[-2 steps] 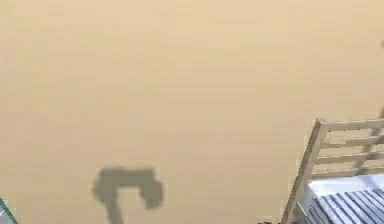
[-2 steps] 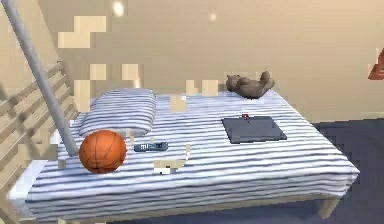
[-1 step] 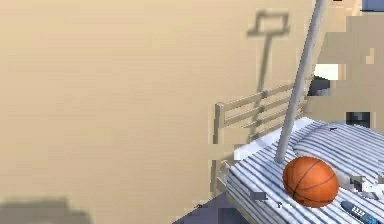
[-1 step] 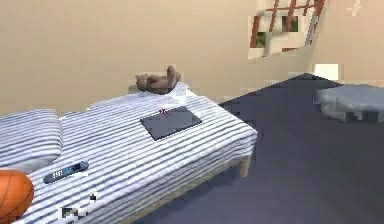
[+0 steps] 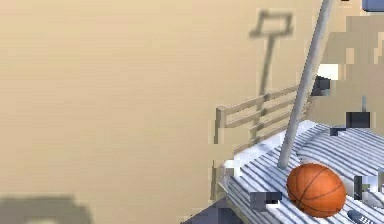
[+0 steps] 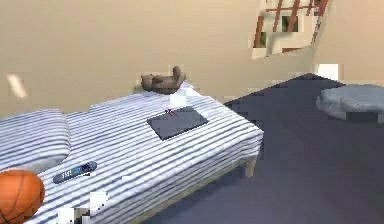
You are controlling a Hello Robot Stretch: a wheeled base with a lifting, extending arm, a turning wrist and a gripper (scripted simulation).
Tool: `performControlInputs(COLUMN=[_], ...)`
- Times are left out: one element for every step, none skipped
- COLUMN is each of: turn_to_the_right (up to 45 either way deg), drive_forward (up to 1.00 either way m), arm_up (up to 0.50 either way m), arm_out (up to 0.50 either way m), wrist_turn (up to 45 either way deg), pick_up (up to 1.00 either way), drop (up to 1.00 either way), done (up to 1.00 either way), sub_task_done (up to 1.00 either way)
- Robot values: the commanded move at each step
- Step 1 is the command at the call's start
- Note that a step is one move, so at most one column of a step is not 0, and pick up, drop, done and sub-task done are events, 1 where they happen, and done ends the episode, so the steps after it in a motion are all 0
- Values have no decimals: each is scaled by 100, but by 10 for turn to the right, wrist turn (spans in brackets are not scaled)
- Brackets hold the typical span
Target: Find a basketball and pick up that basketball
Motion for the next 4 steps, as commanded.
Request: performControlInputs(turn_to_the_right=[-450,0,0,0], drive_forward=[0,0,0,0], arm_up=[0,50,26,0], arm_out=[0,0,0,50], wrist_turn=[0,0,0,0], pick_up=[0,0,0,0], drop=[0,0,0,0], done=[0,0,0,0], sub_task_done=[0,0,0,0])
